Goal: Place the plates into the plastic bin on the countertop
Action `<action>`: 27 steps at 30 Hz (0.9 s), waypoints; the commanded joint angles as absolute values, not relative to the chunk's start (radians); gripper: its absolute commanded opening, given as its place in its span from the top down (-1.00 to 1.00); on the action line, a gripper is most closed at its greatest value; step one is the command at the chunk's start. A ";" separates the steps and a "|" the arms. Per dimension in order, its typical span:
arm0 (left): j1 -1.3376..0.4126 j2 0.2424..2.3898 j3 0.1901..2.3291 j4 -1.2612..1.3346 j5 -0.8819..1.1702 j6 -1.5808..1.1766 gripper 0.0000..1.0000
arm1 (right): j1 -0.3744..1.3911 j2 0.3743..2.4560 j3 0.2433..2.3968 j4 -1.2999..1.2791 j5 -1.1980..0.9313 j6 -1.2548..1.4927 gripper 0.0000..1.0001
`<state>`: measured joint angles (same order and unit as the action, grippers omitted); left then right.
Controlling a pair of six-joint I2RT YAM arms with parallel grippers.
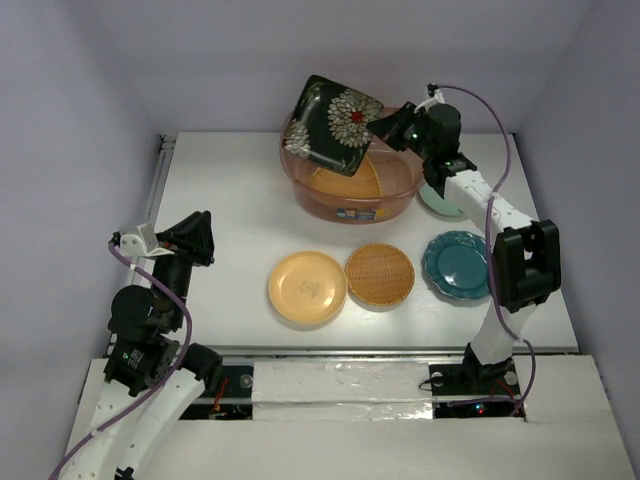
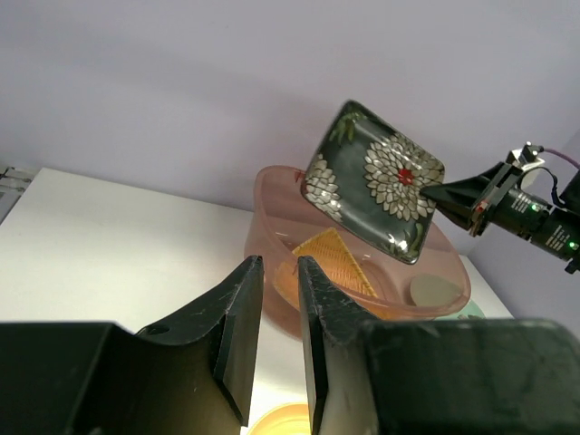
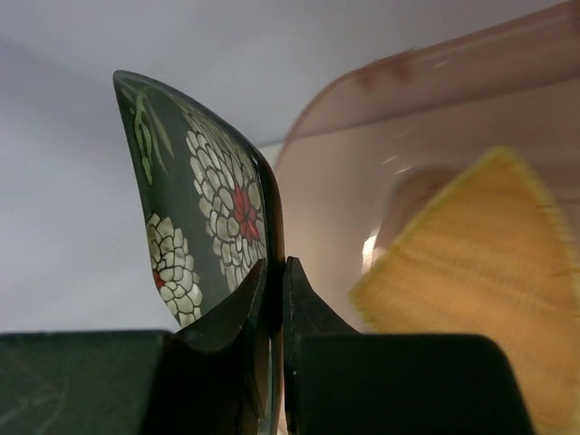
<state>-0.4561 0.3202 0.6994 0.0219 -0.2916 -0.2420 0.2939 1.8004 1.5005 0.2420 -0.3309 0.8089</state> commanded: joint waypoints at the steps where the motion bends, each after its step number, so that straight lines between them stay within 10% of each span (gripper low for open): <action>1: -0.451 0.318 0.698 0.072 -0.290 -0.242 0.60 | 0.272 1.795 1.571 0.324 -0.293 0.825 1.00; 19: -0.442 0.327 0.699 0.072 -0.287 -0.238 0.60 | 0.249 2.009 1.770 -0.032 -0.164 0.634 0.99; 27: -0.442 0.330 0.698 0.072 -0.282 -0.239 0.59 | 0.249 2.020 1.784 -0.098 -0.127 0.617 0.24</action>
